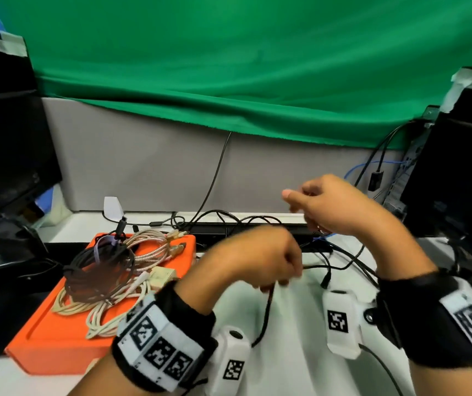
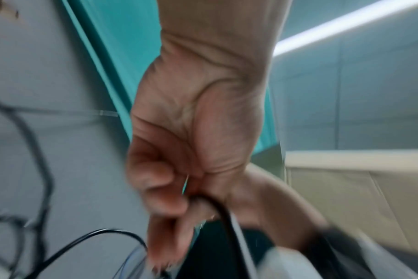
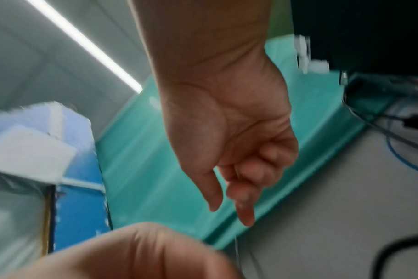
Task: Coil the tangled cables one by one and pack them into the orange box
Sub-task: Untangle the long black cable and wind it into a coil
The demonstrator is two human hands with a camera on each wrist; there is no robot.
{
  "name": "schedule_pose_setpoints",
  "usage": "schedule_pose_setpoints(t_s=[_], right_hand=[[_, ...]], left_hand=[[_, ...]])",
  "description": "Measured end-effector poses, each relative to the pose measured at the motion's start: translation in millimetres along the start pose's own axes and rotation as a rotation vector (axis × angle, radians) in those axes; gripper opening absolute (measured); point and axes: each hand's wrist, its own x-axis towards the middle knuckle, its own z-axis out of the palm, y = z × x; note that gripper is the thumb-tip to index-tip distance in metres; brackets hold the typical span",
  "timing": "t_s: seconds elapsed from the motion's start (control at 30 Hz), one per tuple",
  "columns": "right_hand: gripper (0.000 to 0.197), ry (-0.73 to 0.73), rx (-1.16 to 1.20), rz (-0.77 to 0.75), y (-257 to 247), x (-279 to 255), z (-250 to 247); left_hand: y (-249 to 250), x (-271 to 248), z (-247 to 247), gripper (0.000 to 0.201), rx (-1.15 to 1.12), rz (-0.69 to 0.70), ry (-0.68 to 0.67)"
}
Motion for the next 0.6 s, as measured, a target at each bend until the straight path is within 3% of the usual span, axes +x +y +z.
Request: schedule_pose_setpoints(t_s=[0.1, 0.17, 0.27, 0.37, 0.43, 0.47, 0.53, 0.6], right_hand=[[0.058, 0.117, 0.023, 0.043, -12, -22, -11], [0.06, 0.102, 0.214, 0.051, -23, -25, -5], [0.04, 0.126, 0.603, 0.011, -27, -16, 10], [0.013, 0.149, 0.862, -0.021, -25, -10, 15], [0.006, 0.133, 0.974, -0.053, -26, -12, 11], [0.008, 0.126, 0.992, -0.07, -26, -13, 9], [0.012, 0.102, 0.948, -0.118, -25, -16, 3], [0.016, 0.087, 0.835, -0.196, -23, -20, 0]], left_hand=[[-3, -9, -27, 0.02, -0.197, 0.031, 0.524], [0, -14, -30, 0.015, -0.254, 0.085, 0.718], [4, -20, -28, 0.006, -0.2, 0.1, 0.718], [6, -30, -32, 0.016, -0.126, 0.064, 0.527], [5, -37, -38, 0.017, -0.175, 0.056, 0.45], [4, -40, -42, 0.015, -0.22, 0.059, 0.492], [-3, -43, -50, 0.015, -0.253, 0.06, 0.707], [-12, -44, -56, 0.035, -0.129, 0.051, 0.92]])
